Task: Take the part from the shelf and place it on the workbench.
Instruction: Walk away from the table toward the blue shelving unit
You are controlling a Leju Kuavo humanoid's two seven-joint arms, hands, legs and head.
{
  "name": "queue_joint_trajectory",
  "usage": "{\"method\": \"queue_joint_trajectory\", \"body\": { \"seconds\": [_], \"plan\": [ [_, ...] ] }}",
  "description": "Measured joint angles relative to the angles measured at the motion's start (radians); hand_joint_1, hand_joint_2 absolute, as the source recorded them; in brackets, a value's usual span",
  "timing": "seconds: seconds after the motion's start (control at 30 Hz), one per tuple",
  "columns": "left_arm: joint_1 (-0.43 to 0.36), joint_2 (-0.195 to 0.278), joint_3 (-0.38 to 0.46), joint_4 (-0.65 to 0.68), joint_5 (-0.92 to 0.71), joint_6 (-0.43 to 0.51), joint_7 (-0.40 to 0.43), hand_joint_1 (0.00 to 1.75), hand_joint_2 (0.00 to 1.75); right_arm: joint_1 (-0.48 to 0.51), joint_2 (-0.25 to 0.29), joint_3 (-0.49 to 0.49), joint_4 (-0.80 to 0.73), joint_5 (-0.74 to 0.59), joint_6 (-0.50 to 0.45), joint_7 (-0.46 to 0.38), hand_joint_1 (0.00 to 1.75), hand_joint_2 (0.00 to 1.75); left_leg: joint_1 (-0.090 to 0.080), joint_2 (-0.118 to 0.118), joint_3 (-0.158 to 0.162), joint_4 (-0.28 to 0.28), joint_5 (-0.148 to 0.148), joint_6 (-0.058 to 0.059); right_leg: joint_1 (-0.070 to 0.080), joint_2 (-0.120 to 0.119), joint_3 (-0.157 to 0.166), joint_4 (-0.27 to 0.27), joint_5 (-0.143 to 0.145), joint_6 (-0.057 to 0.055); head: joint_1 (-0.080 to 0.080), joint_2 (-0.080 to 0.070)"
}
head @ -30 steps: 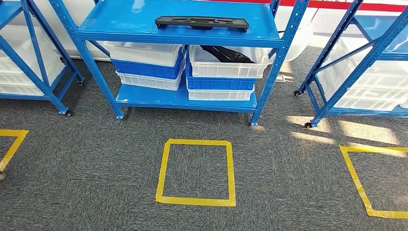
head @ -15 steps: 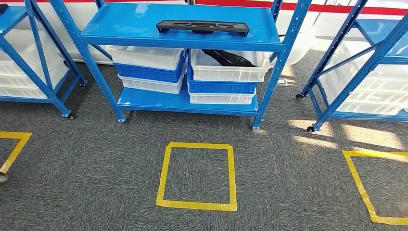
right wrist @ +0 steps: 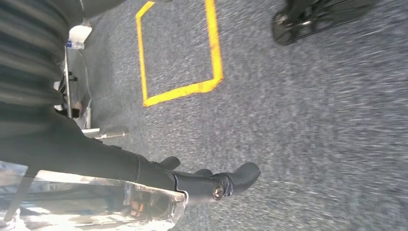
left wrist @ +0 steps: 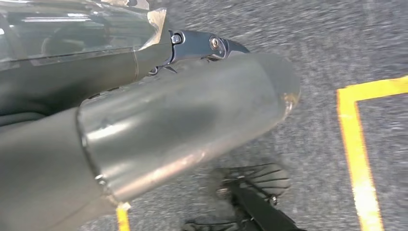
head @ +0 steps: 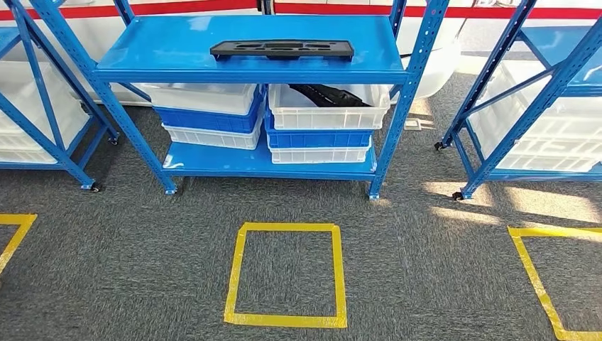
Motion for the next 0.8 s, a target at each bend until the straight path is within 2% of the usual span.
{"method": "queue_joint_trajectory", "body": {
  "seconds": [0.07, 0.13, 0.17, 0.2, 0.23, 0.27, 0.33, 0.37, 0.4, 0.43, 0.47, 0.5, 0.53, 0.57, 0.63, 0.8],
  "plan": [
    [-0.002, 0.0, 0.0, 0.0, -0.001, 0.001, 0.0, 0.0, 0.0, -0.004, 0.001, 0.0, 0.0, -0.002, 0.0, 0.0, 0.0, 1.75, -0.009, 0.002, 0.009, -0.017, -0.016, 0.01, 0.005, 0.002, 0.011, -0.01, -0.008, 0.011, 0.001, 0.0],
    [-0.004, 0.001, 0.0, 0.0, -0.002, 0.001, 0.002, 0.0, 0.0, -0.006, 0.001, 0.0, 0.0, -0.004, 0.0, 0.0, 0.0, 1.75, -0.015, 0.003, 0.025, -0.035, -0.036, 0.024, 0.008, 0.001, 0.029, -0.016, -0.001, 0.032, -0.001, 0.0],
    [-0.004, 0.0, 0.0, 0.0, -0.002, 0.001, 0.003, 0.0, 0.0, -0.006, 0.001, 0.0, 0.0, -0.004, 0.0, 0.0, 0.0, 1.75, -0.016, 0.0, 0.041, -0.048, -0.042, 0.031, 0.008, -0.001, 0.031, -0.001, 0.008, 0.041, 0.0, 0.0],
    [-0.003, -0.001, 0.0, 0.0, -0.003, 0.001, 0.004, 0.0, 0.0, -0.007, 0.001, 0.0, 0.0, -0.005, -0.001, 0.0, 0.0, 1.75, -0.015, -0.002, 0.059, -0.058, -0.049, 0.04, 0.009, -0.002, 0.014, 0.036, 0.017, 0.047, 0.0, 0.0],
    [-0.003, -0.001, 0.0, 0.0, -0.003, 0.001, 0.005, 0.0, 0.0, -0.008, 0.001, 0.0, 0.0, -0.005, -0.001, 0.0, 0.0, 1.75, -0.014, -0.003, 0.078, -0.065, -0.056, 0.047, 0.008, -0.003, -0.017, 0.09, 0.019, 0.047, 0.001, 0.0],
    [-0.003, -0.001, 0.0, 0.0, -0.003, 0.001, 0.006, 0.0, 0.0, -0.008, 0.0, 0.0, 0.0, -0.005, -0.001, 0.0, 0.0, 1.75, -0.013, -0.004, 0.093, -0.069, -0.065, 0.052, 0.006, -0.003, -0.06, 0.151, 0.01, 0.042, 0.001, 0.0],
    [-0.005, -0.001, 0.0, 0.0, -0.003, 0.004, 0.006, 0.0, 0.0, -0.007, 0.0, 0.001, 0.0, -0.006, -0.002, 0.0, 0.0, 1.75, -0.013, -0.005, 0.123, -0.07, -0.088, 0.057, 0.005, -0.004, -0.146, 0.237, -0.038, 0.032, 0.002, 0.0],
    [-0.005, -0.002, 0.0, 0.0, -0.003, 0.007, 0.005, 0.0, 0.44, -0.006, 0.0, 0.001, 0.0, -0.006, -0.003, 0.0, 0.0, 1.75, -0.013, -0.008, 0.14, -0.07, -0.101, 0.056, 0.004, -0.004, -0.176, 0.244, -0.061, 0.032, 0.002, 0.0],
    [-0.004, -0.002, 0.0, 0.0, -0.002, 0.01, 0.004, 0.0, 0.87, -0.004, 0.0, 0.001, 0.0, -0.007, -0.003, 0.0, 0.0, 1.75, -0.013, -0.011, 0.158, -0.07, -0.115, 0.054, 0.002, -0.004, -0.195, 0.224, -0.067, 0.037, 0.003, 0.0],
    [-0.004, -0.003, 0.0, 0.0, -0.002, 0.013, 0.004, 0.0, 1.31, -0.003, -0.001, 0.0, 0.0, -0.007, -0.003, 0.001, 0.0, 1.75, -0.012, -0.014, 0.177, -0.07, -0.129, 0.051, -0.001, -0.004, -0.201, 0.18, -0.048, 0.048, 0.003, 0.0],
    [-0.004, -0.004, 0.0, 0.0, -0.001, 0.016, 0.006, 0.0, 1.75, -0.002, -0.001, 0.0, 0.0, -0.007, -0.003, 0.001, 0.0, 1.75, -0.012, -0.015, 0.192, -0.071, -0.143, 0.047, -0.004, -0.007, -0.198, 0.131, 0.003, 0.064, 0.003, 0.0],
    [-0.003, -0.004, 0.001, 0.0, -0.001, 0.018, 0.008, 0.0, 1.75, 0.0, -0.001, 0.0, 0.0, -0.006, -0.003, 0.001, 0.0, 1.75, -0.011, -0.016, 0.209, -0.069, -0.155, 0.041, -0.005, -0.01, -0.196, 0.09, 0.056, 0.076, 0.004, 0.0],
    [-0.003, -0.004, 0.001, 0.0, 0.0, 0.02, 0.009, 0.0, 1.75, 0.0, 0.0, 0.001, 0.0, -0.005, -0.003, 0.001, 0.0, 1.75, -0.012, -0.016, 0.216, -0.068, -0.165, 0.036, -0.002, -0.012, -0.19, 0.063, 0.098, 0.076, 0.005, 0.0],
    [-0.004, -0.003, 0.002, 0.0, 0.0, 0.023, 0.01, 0.0, 1.75, 0.0, 0.0, 0.001, 0.001, -0.004, -0.003, 0.001, 0.0, 1.75, -0.013, -0.016, 0.219, -0.066, -0.172, 0.03, 0.0, -0.013, -0.186, 0.054, 0.127, 0.069, 0.003, 0.0],
    [-0.005, -0.003, 0.004, 0.0, 0.001, 0.027, 0.013, 0.0, 1.75, -0.004, 0.0, 0.001, 0.001, -0.002, -0.003, 0.001, 0.0, 1.75, -0.013, -0.015, 0.219, -0.063, -0.179, 0.026, 0.005, -0.008, -0.181, 0.047, 0.13, 0.045, 0.001, 0.0],
    [-0.005, -0.006, 0.006, 0.0, 0.001, 0.031, 0.018, 0.0, 1.75, -0.006, -0.002, 0.002, 0.0, 0.002, -0.002, 0.001, 0.0, 1.75, -0.011, -0.009, 0.234, -0.08, -0.183, 0.025, 0.007, -0.002, -0.172, 0.04, 0.127, 0.035, -0.001, 0.0]
  ]
}}
